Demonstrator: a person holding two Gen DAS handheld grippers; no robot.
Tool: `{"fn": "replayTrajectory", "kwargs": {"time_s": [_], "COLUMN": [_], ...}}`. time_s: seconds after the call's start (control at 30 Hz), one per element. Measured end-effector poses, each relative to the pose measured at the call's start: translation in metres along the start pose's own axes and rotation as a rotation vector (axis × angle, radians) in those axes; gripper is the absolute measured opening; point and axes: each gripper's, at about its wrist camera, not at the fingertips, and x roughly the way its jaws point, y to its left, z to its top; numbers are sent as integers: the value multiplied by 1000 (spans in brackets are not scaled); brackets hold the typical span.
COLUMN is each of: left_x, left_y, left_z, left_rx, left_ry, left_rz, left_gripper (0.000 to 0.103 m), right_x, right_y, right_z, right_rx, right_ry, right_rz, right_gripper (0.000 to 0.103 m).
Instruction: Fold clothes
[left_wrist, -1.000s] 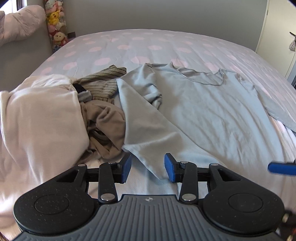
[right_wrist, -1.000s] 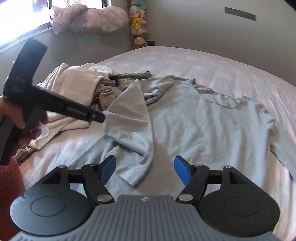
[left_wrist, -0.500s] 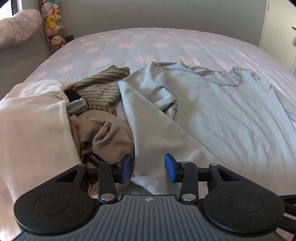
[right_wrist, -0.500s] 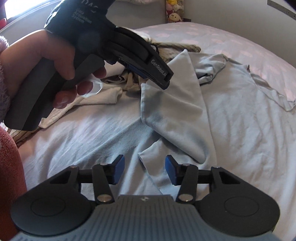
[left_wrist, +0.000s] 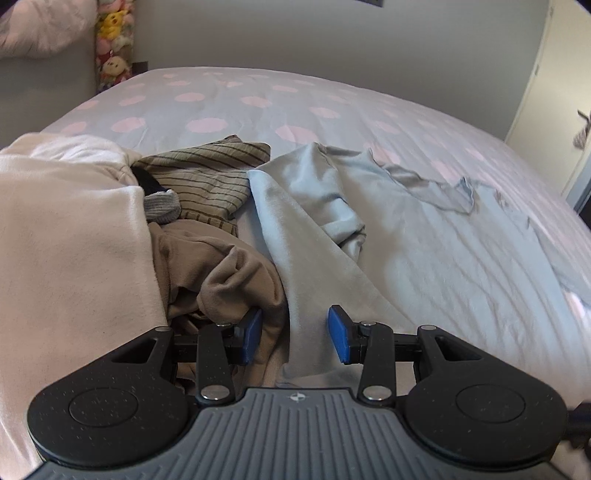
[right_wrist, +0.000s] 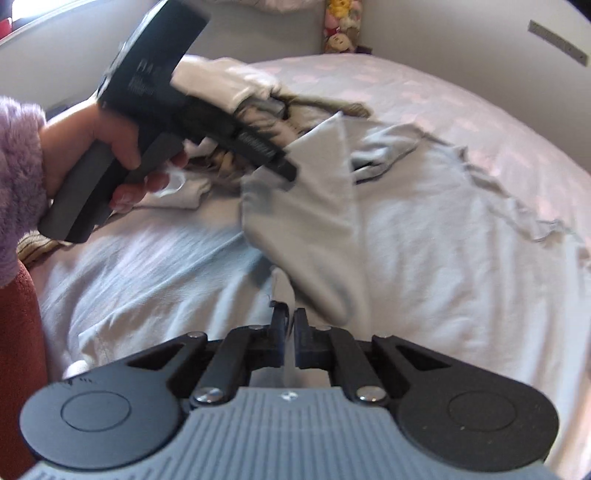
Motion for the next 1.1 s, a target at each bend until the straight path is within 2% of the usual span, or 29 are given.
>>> {"fn": "replayTrajectory", "kwargs": {"time_s": [0.07, 0.13, 0.33, 0.43, 0.53, 0.63, 0.87, 0.93, 0.97, 1.0, 1.03, 1.1], "left_x": [-4, -9, -16, -17, -16, -14, -11, -10, -10, -10, -10, -10], "left_y": [1, 1, 6, 10, 10, 7, 5, 5, 4, 4, 4, 5], "left_z": [2, 3, 5, 5, 5, 3, 1, 0, 0, 0, 0, 0], "left_rx": [-23, -31, -68, -87, -86, -57, -25, -15, -12, -10, -10, -11], "left_ry": [-19, -40, -69, -69, -64, -57, -42, -37, -35, -34, -33, -33], "left_rz": [-14, -28, -28, -24, -21, -13, -12, -9, -9, -8, -9, -9], "left_gripper": [39, 44, 44, 44, 44, 44, 44, 44, 44, 44, 44, 44], "right_x": [-20, -40, -74, -71, -45, -14, 43, 52, 54, 57, 55, 46], "right_y": [-20, -43, -96, -105, -101, -93, -85, -84, -82, -81, -78, -72], "right_z": [5, 13, 45, 49, 41, 26, -5, -10, -11, -12, -11, -7], "right_rx": [33, 70, 133, 167, 198, 250, 307, 318, 317, 316, 301, 262], "right_ry": [-23, -48, -103, -93, -31, 45, 193, 215, 220, 224, 219, 195], "right_rz": [-47, -100, -209, -168, -74, 15, 33, 32, 31, 30, 27, 24], "right_gripper": [5, 2, 2, 3, 10, 37, 38, 37, 31, 23, 4, 4]}}
